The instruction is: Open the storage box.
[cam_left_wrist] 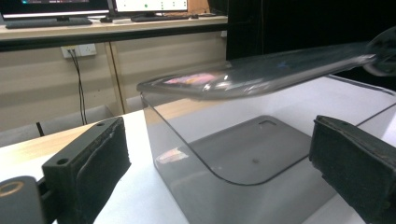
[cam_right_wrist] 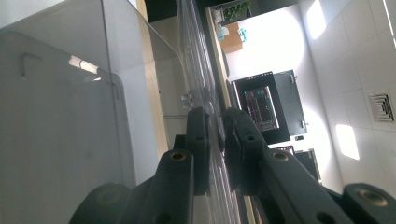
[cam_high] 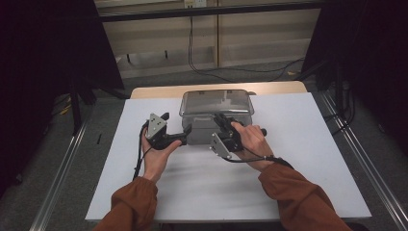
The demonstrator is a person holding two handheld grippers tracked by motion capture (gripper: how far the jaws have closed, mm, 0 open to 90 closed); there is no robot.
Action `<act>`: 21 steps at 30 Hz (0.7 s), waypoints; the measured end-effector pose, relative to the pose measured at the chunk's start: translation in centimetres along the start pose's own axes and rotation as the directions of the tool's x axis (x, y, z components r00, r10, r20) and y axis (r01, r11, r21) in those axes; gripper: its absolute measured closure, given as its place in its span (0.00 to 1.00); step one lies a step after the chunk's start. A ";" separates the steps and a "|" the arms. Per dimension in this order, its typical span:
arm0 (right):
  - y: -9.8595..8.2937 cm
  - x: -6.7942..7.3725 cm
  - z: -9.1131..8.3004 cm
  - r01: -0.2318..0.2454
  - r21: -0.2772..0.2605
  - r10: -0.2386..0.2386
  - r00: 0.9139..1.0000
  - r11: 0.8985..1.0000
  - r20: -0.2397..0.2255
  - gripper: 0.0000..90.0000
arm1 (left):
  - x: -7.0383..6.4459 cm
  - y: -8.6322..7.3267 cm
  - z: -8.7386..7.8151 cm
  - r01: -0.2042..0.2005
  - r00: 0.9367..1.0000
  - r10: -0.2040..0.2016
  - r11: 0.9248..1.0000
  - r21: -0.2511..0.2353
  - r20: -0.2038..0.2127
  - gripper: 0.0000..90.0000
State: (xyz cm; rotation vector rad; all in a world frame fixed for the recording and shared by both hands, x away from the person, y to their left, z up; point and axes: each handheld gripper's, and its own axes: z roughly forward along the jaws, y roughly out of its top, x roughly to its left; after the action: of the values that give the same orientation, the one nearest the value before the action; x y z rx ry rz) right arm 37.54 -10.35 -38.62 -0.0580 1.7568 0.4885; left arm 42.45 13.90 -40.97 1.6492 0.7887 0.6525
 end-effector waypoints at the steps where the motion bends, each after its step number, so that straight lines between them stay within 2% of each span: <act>1: 0.0 -0.1 0.0 0.000 -0.002 0.000 1.000 1.000 0.003 0.89 | 0.1 -0.1 0.3 0.008 1.000 -0.008 1.000 0.001 0.000 0.05; 4: 0.1 -0.2 0.1 0.001 -0.001 -0.001 1.000 1.000 0.004 0.89 | 0.5 0.0 0.6 -0.007 1.000 0.007 1.000 -0.002 0.002 0.05; 5: 0.1 -0.3 0.1 -0.001 0.000 0.001 1.000 1.000 0.006 0.88 | 0.7 0.1 1.0 0.009 1.000 -0.009 1.000 -0.003 0.002 0.05; 8: 0.0 -0.4 0.2 0.000 0.000 0.000 1.000 1.000 0.005 0.88 | 0.8 0.3 1.2 0.010 1.000 -0.010 1.000 -0.013 -0.010 0.05; 9: 0.1 -0.6 0.3 0.007 -0.001 -0.007 1.000 1.000 0.003 0.88 | 1.0 0.5 1.6 -0.009 1.000 0.009 1.000 -0.016 -0.012 0.06; 10: 0.1 -0.6 0.3 0.007 -0.001 -0.007 1.000 1.000 0.003 0.88 | 1.0 0.5 1.6 -0.009 1.000 0.009 1.000 -0.016 -0.012 0.07; 13: 0.2 -0.7 0.4 -0.002 0.001 0.002 1.000 1.000 0.008 0.88 | 1.2 0.3 2.1 0.008 1.000 -0.009 1.000 -0.021 -0.023 0.09; 16: 0.2 -0.6 0.5 0.006 -0.001 -0.006 1.000 1.000 0.005 0.88 | 1.3 0.3 2.3 -0.003 1.000 0.003 1.000 -0.016 -0.020 0.12; 21: 0.1 -0.3 0.4 -0.019 -0.003 0.019 1.000 1.000 0.000 0.87 | 1.2 0.4 2.1 -0.009 1.000 0.008 0.999 -0.035 -0.018 0.14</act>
State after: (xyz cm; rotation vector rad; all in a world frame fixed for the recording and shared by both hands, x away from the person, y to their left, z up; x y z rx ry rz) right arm 37.97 -10.25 -38.34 -0.0431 1.7579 0.5045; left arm 44.90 13.51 -41.00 1.6180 0.7794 0.6846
